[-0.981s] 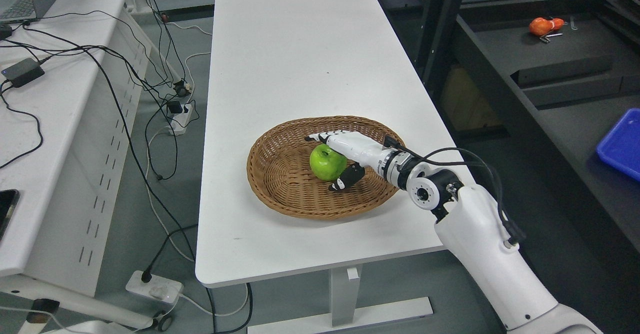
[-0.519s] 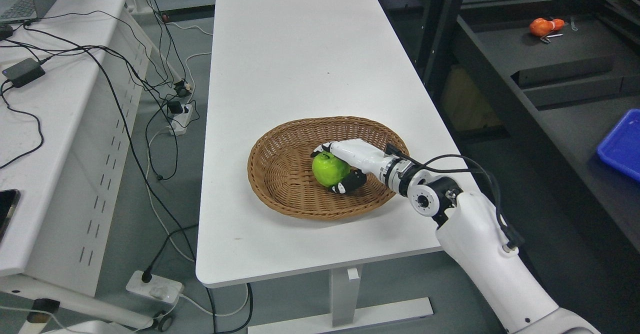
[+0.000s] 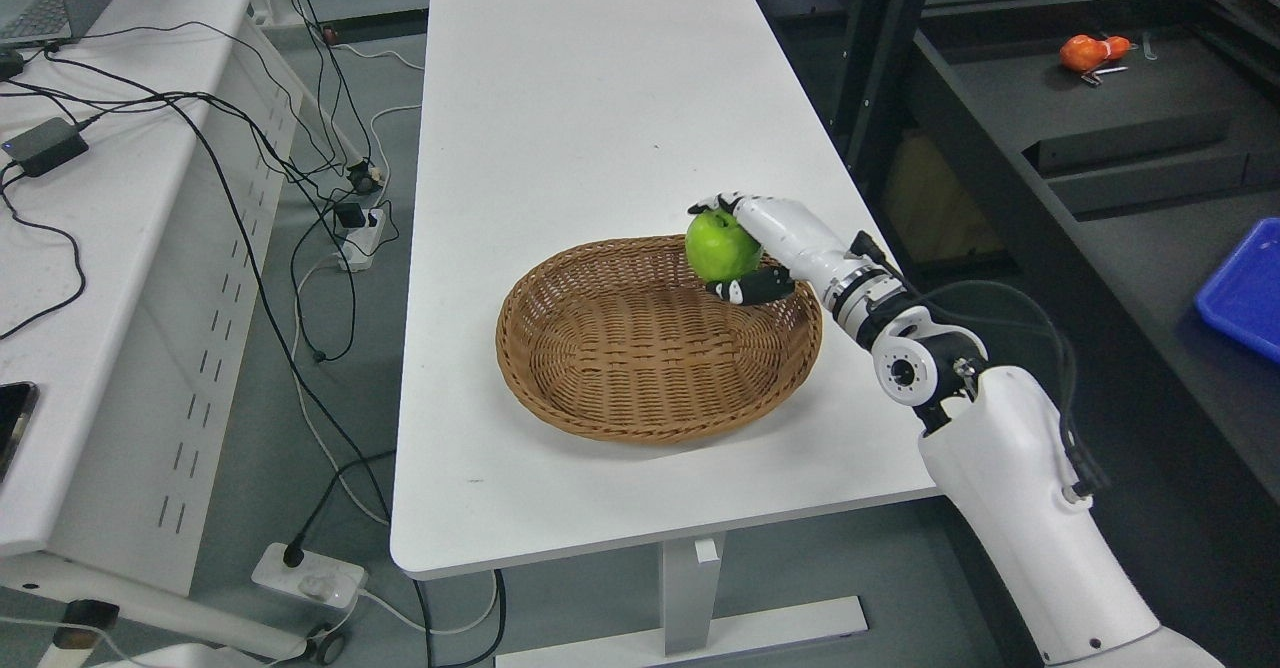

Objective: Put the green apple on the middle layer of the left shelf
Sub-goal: 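Lift the green apple up out of the basket with the right hand, then carry the green apple with the right hand to the fruit shelf tray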

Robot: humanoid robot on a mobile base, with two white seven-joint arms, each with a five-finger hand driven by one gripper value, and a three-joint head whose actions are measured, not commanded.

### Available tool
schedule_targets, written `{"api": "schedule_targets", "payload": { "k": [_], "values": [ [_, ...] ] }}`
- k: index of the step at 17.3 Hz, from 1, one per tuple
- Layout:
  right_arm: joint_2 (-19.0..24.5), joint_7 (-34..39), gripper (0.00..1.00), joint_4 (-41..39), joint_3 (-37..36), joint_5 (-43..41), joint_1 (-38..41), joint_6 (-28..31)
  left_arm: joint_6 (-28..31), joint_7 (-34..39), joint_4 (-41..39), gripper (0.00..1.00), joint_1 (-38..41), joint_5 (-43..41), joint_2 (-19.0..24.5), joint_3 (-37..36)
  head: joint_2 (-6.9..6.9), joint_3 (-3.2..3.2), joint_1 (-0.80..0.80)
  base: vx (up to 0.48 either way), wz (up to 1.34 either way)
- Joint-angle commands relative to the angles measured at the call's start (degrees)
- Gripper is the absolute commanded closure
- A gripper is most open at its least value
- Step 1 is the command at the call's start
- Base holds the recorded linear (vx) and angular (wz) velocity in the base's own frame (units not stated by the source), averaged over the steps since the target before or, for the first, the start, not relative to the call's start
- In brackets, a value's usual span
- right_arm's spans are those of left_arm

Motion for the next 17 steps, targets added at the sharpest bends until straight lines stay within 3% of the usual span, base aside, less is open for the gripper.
{"api": "schedule_targets", "payload": {
  "k": [1,7,12,17],
  "values": [
    [2.77,-16.15,1.00,-7.72,-14.07,-0.20,6.70,0.82,0.04,-0.05,-0.01,0.00,0.01,0.00,1.00,0.00,0.00,0.00,0.00,0.012,0.01],
    [6.55,-19.78,1.00,-8.60,-16.09,-0.20,11.98,1.43,0.04,-0.05,-0.01,0.00,0.01,0.00,1.00,0.00,0.00,0.00,0.00,-0.101,-0.03],
    [11.03,-20.22,1.00,-11.24,-15.48,-0.20,16.37,1.79,-0.05,-0.05,-0.01,0.00,0.01,0.00,1.00,0.00,0.00,0.00,0.00,-0.402,0.04],
    [11.12,-20.66,1.00,-13.26,-16.09,-0.28,18.58,1.96,0.04,-0.05,-0.01,0.00,0.01,0.00,1.00,0.00,0.00,0.00,0.00,-0.504,0.19]
  ]
}}
